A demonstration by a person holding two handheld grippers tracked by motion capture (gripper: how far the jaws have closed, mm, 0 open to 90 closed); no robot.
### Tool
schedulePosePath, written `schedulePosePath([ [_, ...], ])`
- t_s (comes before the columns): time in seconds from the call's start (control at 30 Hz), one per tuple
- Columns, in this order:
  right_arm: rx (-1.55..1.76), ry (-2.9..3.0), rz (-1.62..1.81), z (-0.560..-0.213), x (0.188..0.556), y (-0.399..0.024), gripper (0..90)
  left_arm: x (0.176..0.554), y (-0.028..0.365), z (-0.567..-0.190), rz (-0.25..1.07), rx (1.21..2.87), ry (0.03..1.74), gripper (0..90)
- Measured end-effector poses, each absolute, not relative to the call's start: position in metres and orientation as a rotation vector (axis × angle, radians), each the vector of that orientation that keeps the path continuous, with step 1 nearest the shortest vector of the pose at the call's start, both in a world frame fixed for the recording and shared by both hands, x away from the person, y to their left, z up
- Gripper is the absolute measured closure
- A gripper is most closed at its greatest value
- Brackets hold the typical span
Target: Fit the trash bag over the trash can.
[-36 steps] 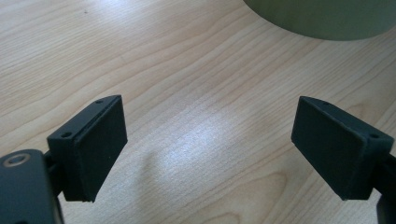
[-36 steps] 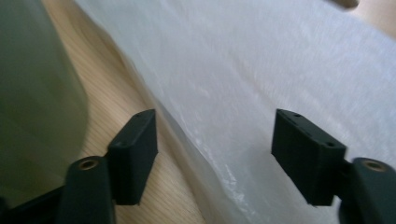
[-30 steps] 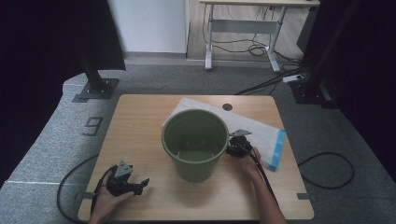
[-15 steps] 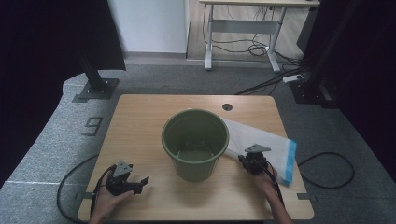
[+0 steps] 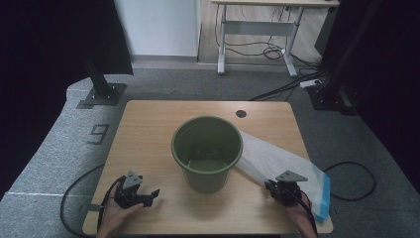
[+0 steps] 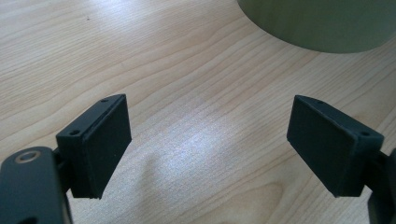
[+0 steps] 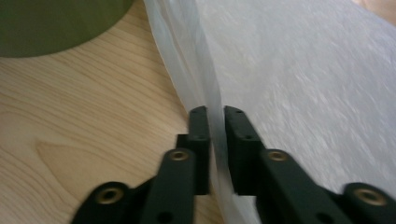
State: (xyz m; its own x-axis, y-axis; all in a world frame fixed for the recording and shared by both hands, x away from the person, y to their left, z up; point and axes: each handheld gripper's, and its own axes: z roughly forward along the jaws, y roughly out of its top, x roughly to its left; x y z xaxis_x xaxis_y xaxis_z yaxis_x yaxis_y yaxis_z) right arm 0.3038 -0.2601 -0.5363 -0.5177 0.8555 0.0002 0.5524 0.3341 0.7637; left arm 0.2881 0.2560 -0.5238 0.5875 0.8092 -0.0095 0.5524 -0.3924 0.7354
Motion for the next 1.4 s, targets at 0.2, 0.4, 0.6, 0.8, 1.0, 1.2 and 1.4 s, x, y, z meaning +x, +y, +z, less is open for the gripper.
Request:
schedulePosePath([
  [0.2, 1.147, 2.162, 1.060, -0.522, 0.323, -0.232, 48.9, 0.288, 0.256, -0.524, 0.463, 2.105, 1.079, 13.7],
  [0.4, 1.134, 2.180, 1.082, -0.519, 0.346, -0.210, 46.4, 0.288, 0.256, -0.526, 0.465, 2.108, 1.078, 13.8],
  [0.6, 1.106, 2.236, 1.071, -0.522, 0.365, -0.187, 48.3, 0.289, 0.257, -0.529, 0.476, 2.108, 1.102, 13.8],
  [0.8, 1.086, 2.274, 1.023, -0.531, 0.374, -0.175, 48.3, 0.289, 0.259, -0.529, 0.483, 2.096, 1.117, 13.8],
  [1.0, 1.084, 2.292, 0.991, -0.537, 0.379, -0.169, 53.5, 0.290, 0.260, -0.529, 0.485, 2.098, 1.118, 13.8],
  [1.2, 1.122, 2.304, 0.998, -0.542, 0.385, -0.168, 69.8, 0.290, 0.262, -0.529, 0.487, 2.093, 1.125, 13.8],
  [1.4, 1.189, 2.276, 1.111, -0.538, 0.391, -0.179, 88.6, 0.290, 0.262, -0.531, 0.494, 2.091, 1.135, 13.8],
])
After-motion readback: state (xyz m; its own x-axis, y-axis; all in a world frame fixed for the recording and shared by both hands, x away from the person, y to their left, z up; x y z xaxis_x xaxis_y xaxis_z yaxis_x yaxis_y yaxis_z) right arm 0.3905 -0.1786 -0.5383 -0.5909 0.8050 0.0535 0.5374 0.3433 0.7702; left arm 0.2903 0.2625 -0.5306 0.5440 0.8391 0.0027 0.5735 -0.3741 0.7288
